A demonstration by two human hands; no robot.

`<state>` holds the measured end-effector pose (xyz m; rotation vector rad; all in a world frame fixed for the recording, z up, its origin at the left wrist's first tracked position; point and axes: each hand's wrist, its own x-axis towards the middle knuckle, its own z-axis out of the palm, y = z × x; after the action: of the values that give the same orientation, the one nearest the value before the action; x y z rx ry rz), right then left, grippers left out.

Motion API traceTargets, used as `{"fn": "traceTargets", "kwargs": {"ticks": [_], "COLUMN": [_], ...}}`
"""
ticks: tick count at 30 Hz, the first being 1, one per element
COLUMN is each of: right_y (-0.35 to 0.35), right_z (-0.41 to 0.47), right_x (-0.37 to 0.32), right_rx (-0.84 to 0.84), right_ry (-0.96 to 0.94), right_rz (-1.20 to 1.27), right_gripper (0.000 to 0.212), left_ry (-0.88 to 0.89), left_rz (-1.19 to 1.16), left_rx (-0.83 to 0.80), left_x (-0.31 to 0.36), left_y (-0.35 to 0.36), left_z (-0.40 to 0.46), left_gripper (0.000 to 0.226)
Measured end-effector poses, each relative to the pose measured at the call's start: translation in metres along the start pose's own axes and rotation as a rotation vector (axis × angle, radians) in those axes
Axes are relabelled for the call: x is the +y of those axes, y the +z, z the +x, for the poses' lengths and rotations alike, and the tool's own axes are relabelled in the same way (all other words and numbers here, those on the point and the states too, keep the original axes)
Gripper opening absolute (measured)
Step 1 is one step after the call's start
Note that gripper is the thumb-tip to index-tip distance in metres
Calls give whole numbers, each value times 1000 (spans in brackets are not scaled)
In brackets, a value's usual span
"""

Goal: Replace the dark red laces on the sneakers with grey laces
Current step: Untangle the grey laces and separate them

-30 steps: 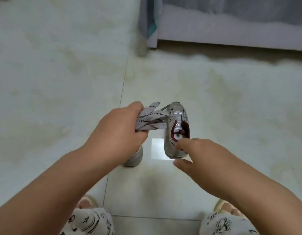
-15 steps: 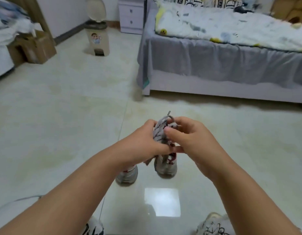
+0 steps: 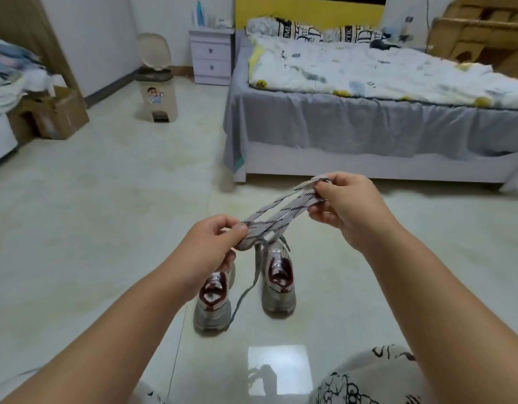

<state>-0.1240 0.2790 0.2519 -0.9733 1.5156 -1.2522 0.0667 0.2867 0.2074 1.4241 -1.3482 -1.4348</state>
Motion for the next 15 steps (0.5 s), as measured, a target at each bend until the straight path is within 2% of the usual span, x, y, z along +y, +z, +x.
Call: {"fn": "traceTargets", "kwargs": {"ticks": [4, 7, 11, 15], "right_y": [-2, 0, 4, 0], "right_z": [15, 21, 22, 21], "right_x": [6, 4, 8, 7], "right_rx": [40, 33, 41, 68], "right_ry": [52, 31, -39, -157], "right_rz": [90, 110, -29, -148], "right_gripper": [26, 27, 29, 28], "left_ry": [-55, -9, 72, 16], "left_rz": [99, 214, 362, 598], "left_rx": [33, 101, 197, 136], "left_x": [-1, 12, 17, -6], "left_y": [-3, -3, -7, -17], "left_z": [6, 15, 30, 38], "left_gripper": [9, 16, 20, 14]}}
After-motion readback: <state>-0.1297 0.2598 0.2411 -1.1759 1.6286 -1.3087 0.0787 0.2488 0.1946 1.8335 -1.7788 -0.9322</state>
